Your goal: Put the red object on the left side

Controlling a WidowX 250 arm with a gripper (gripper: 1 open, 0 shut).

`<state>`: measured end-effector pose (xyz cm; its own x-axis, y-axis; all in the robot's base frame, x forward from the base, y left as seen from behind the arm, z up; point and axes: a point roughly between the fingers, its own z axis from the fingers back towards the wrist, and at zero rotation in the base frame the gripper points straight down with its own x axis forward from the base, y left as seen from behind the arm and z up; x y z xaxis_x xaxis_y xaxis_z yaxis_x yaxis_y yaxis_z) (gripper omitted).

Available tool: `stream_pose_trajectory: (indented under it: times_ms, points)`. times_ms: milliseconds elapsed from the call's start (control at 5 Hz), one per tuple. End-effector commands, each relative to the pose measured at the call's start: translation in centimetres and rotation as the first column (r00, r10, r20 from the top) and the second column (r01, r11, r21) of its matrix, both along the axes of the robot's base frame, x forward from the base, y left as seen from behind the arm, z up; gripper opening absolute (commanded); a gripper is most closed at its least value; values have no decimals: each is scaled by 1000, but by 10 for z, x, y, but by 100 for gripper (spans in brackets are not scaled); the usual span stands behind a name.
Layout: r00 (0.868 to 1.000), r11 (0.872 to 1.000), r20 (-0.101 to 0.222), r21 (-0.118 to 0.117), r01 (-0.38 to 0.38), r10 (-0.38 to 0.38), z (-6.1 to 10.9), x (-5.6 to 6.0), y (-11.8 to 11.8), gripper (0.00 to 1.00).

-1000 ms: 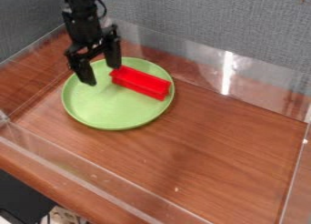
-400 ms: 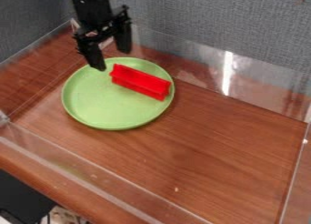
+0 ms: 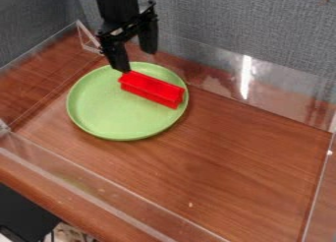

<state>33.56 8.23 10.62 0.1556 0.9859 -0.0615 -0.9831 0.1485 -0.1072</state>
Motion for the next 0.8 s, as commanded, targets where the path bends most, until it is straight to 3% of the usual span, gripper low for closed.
stream_pose_trajectory:
  times_ms: [0, 400, 600]
  points:
    - [997, 999, 68, 36, -37, 34, 29, 2, -8, 100]
    - [997, 996, 60, 71, -57, 53, 17, 28, -18, 100]
    - [999, 995, 48, 96, -26, 21, 1, 30, -24, 100]
